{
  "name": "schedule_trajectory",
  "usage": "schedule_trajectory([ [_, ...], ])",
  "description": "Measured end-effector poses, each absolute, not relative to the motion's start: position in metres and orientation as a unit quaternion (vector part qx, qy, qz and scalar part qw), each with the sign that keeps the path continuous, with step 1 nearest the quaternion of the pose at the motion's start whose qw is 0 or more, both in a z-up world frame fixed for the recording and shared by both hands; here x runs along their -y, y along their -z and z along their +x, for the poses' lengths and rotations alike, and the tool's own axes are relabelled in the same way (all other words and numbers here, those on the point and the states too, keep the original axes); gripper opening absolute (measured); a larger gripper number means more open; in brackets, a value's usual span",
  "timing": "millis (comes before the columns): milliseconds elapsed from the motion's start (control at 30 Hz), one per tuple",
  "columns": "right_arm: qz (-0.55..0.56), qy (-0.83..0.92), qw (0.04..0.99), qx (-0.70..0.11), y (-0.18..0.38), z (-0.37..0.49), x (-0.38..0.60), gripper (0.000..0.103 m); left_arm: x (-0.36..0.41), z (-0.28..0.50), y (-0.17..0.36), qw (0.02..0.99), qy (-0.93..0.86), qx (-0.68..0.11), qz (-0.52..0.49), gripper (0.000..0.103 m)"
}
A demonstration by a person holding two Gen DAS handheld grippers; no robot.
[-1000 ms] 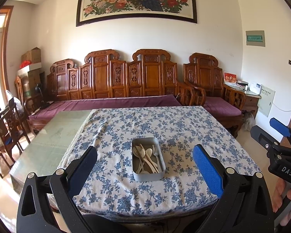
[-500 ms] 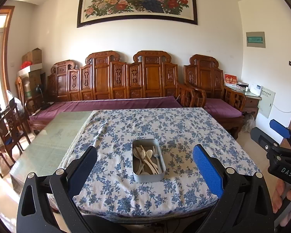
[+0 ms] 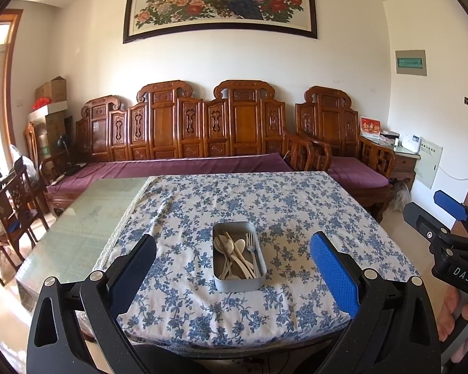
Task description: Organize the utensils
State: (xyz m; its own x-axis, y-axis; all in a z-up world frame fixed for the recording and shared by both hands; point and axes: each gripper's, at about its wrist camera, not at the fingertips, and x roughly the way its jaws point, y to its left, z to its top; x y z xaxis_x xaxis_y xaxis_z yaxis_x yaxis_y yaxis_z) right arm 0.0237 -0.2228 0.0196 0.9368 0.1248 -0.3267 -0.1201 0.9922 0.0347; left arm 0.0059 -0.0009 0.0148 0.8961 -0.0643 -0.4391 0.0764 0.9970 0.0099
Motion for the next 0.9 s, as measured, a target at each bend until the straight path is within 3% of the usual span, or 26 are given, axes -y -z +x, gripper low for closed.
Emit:
schedule_trajectory([
  [900, 0.007, -0.06, 0.984, -0.165, -0.0177, 0.0223, 0.2232, 0.1, 0.0062, 0.0022, -0.0141, 0.975, 0.039, -0.219, 0.021, 0.095],
])
